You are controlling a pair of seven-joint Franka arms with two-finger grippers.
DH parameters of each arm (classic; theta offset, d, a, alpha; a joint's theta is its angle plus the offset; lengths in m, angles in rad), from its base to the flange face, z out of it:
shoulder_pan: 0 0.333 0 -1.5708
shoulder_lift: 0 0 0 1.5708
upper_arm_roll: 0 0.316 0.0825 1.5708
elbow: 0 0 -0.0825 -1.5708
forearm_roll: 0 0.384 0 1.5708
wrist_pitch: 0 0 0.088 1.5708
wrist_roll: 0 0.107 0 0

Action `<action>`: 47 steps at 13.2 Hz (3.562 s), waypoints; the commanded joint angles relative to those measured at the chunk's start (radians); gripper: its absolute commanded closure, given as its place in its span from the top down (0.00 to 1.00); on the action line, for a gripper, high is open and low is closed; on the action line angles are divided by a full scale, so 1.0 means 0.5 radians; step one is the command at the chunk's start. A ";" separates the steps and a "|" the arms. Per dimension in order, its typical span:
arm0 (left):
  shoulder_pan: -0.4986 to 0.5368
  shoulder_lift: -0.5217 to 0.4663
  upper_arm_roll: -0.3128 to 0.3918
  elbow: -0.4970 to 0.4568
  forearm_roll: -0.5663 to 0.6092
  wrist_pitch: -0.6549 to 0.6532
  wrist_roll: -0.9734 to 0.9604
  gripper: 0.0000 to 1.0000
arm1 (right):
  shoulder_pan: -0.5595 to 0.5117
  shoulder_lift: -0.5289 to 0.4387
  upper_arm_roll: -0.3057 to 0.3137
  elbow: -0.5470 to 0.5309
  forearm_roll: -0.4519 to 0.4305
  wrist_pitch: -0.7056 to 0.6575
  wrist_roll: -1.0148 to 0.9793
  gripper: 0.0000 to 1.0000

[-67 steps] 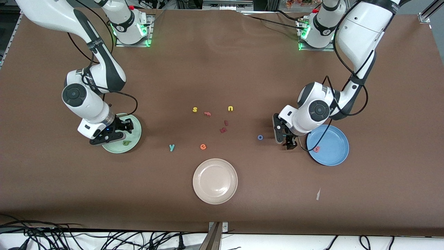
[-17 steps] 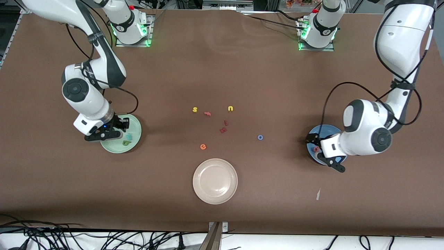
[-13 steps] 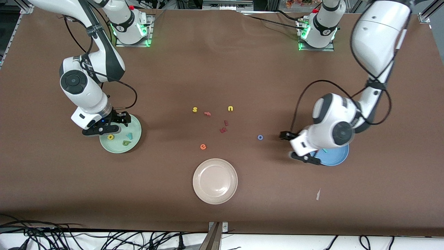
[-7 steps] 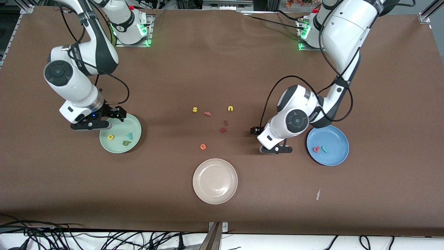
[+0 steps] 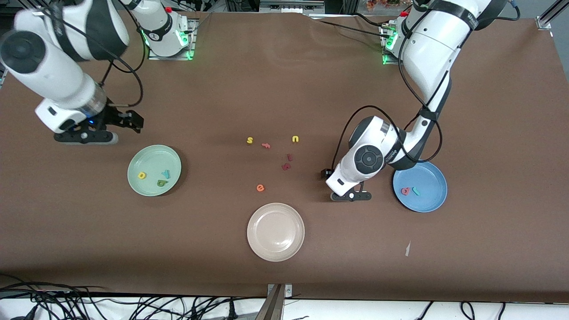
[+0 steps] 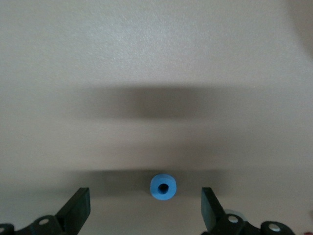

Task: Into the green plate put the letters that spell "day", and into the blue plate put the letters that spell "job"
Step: 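Return the right arm to rest while the left gripper reaches blue o, then grasp the blue o letter with the left gripper, then carry the blue o onto the blue plate and open the left gripper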

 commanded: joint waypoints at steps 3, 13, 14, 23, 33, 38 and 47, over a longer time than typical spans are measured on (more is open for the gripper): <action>-0.043 0.064 0.011 0.049 0.066 0.087 -0.062 0.93 | 0.148 -0.013 -0.453 0.351 0.232 -0.292 -0.251 1.00; -0.074 0.101 0.014 0.037 0.084 0.096 -0.059 0.51 | 0.318 0.051 -0.562 0.388 0.232 -0.289 -0.212 1.00; -0.071 0.101 0.014 0.037 0.124 0.096 -0.059 0.48 | 0.318 0.081 -0.562 0.391 0.232 -0.286 -0.209 1.00; -0.058 0.098 0.014 0.028 0.244 0.081 -0.026 0.06 | 0.312 0.079 -0.577 0.425 0.229 -0.277 -0.230 1.00; 0.561 -0.077 0.014 0.160 0.244 -0.475 1.326 0.10 | 0.312 0.051 -0.568 0.416 0.211 -0.378 -0.248 1.00; 0.754 -0.068 0.014 0.163 0.238 -0.475 1.570 1.00 | 0.312 0.030 -0.565 0.397 0.195 -0.381 -0.301 1.00; 0.945 -0.353 0.002 0.245 0.207 -0.496 1.558 1.00 | 0.315 0.002 -0.559 0.376 0.131 -0.381 -0.304 1.00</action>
